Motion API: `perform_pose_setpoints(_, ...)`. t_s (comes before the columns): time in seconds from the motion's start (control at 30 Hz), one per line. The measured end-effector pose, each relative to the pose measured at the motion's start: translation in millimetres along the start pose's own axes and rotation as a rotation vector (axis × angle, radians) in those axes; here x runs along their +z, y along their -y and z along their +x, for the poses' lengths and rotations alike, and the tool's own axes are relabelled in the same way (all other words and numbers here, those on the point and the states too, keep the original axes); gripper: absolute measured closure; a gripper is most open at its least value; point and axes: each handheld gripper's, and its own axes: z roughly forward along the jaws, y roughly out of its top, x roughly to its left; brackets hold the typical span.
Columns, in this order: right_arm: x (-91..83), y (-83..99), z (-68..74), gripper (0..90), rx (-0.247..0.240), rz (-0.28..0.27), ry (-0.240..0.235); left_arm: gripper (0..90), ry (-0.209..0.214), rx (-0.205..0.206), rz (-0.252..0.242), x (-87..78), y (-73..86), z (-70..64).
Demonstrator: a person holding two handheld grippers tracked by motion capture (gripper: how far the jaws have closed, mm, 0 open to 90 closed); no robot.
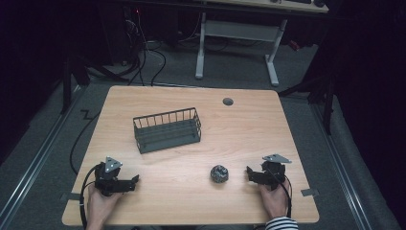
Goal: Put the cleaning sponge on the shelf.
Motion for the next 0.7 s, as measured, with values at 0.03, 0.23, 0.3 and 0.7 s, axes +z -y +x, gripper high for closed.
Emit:
perform_pose_setpoints(0.03, 0.0, 0.0, 0.0, 10.8, 0.0, 0.0, 0.001, 2.1, 0.0, 0.0, 0.0, 0.0, 0.0, 0.0)
perform_pose_setpoints(0.23, -0.7, 0.3, 1.1, 13.7, -0.002, -0.006, -0.003, 5.3, 0.002, 0.0, -0.003, -1.6, 0.0, 2.1)
perform_pose_setpoints(0.3, -0.7, 0.4, 1.2, 14.6, -0.004, -0.009, -0.005, 7.1, 0.002, -0.001, -0.01, -2.0, 0.4, 3.2)
perform_pose_setpoints(0.7, -1.1, 0.6, 1.6, 16.4, -0.009, -0.014, -0.009, 13.0, 0.026, -0.006, -0.026, -7.6, -1.8, 3.3)
